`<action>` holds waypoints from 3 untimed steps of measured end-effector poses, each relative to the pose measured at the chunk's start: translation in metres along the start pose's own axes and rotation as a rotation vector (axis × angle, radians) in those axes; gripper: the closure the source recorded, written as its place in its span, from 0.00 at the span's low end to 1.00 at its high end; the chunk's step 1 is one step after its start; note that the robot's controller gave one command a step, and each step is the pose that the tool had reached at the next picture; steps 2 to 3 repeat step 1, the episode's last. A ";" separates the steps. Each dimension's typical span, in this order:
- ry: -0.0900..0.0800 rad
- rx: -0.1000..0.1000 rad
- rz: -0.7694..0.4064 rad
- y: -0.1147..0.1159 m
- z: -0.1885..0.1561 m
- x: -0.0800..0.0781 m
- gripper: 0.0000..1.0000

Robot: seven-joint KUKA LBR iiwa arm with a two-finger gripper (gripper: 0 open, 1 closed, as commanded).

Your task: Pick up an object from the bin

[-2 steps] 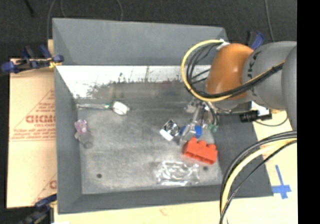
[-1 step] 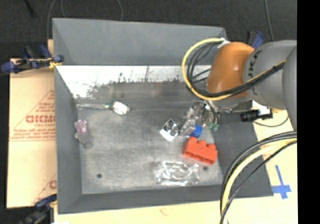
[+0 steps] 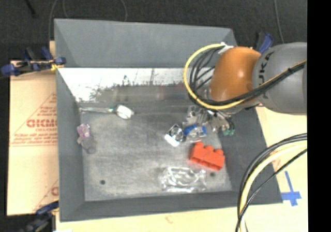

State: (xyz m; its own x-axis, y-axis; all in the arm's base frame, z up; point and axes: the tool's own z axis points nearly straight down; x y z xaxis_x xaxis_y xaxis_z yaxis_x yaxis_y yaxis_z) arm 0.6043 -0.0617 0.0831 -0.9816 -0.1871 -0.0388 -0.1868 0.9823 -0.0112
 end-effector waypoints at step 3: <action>0.026 -0.006 -0.020 -0.010 -0.154 0.005 1.00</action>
Offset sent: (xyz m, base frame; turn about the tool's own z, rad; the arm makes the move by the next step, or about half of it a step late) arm -0.0122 -0.0082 0.1471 -0.0240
